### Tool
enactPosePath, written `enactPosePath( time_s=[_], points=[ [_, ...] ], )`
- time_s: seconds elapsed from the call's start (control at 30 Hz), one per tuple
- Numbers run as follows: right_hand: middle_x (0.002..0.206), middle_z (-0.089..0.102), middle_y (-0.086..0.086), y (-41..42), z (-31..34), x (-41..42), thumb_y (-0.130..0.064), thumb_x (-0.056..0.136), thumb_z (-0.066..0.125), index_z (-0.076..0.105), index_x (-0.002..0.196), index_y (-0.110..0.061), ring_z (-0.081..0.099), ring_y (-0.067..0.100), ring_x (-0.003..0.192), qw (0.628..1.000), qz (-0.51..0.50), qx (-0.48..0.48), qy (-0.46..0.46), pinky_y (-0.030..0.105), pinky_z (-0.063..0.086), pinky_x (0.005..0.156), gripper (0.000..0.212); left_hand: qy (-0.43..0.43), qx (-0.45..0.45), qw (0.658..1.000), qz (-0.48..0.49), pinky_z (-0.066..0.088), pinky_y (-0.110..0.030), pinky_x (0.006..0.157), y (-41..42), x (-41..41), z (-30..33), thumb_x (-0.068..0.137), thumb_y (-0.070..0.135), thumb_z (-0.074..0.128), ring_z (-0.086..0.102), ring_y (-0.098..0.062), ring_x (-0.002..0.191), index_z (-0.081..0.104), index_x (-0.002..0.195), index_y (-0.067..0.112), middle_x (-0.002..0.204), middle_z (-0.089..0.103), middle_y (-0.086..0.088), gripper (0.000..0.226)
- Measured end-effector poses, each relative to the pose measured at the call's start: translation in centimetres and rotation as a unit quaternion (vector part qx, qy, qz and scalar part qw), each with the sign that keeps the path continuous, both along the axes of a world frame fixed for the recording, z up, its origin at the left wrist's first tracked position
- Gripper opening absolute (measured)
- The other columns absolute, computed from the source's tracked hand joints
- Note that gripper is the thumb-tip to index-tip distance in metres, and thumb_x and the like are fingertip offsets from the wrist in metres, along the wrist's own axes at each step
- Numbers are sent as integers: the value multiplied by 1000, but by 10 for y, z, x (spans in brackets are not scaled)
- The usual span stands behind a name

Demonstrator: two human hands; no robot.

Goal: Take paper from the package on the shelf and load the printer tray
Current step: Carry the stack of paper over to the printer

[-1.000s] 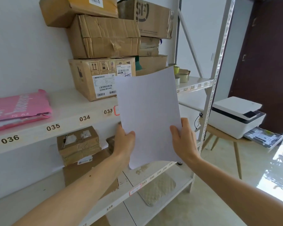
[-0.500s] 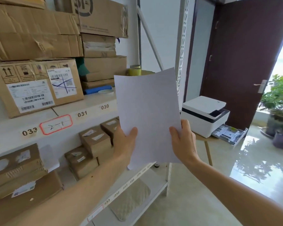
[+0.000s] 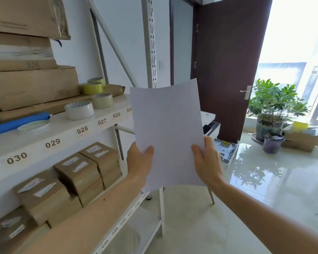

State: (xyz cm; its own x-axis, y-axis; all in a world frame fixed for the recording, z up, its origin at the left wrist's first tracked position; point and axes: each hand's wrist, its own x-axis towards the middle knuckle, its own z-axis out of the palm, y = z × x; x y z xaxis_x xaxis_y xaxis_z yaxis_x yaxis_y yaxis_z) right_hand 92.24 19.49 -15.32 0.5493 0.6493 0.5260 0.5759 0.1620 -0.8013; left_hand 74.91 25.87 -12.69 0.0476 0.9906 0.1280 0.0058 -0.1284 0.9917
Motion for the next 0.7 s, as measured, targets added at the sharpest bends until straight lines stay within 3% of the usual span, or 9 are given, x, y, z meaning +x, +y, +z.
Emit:
enactPosePath(
  time_s=[0.13,0.33,0.5,0.63,0.7],
  points=[
    [77,56,-17,31,5,44,-14,94,51,42,92,-29,56,-10,70,1000,-27,4,-4,11,38,45,17,10,9,1000,-23,52,-28,62,41,46,4,86,14,58,67,-17,81,60,89,29,90,70,2,15],
    [77,56,-14,70,7,107,-11,94,52,43,93,-23,56,-3,64,998,-55,5,4,12,39,45,14,21,17,998,-50,51,-26,59,95,116,4,88,14,59,66,-13,79,61,106,18,91,70,3,18],
    [79,57,-13,98,3,168,-12,93,52,43,92,-23,55,0,69,997,-76,-4,-1,15,35,49,15,26,10,998,-61,55,-39,86,128,182,-3,89,14,60,67,-21,95,60,120,16,106,70,1,31],
    [77,54,-18,121,-2,223,-10,92,53,44,94,-19,55,-12,74,997,-72,-3,-12,11,38,48,13,35,22,998,-44,54,-32,74,154,235,-12,89,15,61,65,-8,84,59,116,18,101,69,5,28],
    [77,55,-19,133,-4,252,-11,93,52,44,95,-18,56,-8,74,998,-64,-13,-17,14,36,50,11,32,10,999,-36,54,-32,71,163,261,-14,88,15,61,64,-11,83,58,114,16,102,68,0,26]
  ],
)
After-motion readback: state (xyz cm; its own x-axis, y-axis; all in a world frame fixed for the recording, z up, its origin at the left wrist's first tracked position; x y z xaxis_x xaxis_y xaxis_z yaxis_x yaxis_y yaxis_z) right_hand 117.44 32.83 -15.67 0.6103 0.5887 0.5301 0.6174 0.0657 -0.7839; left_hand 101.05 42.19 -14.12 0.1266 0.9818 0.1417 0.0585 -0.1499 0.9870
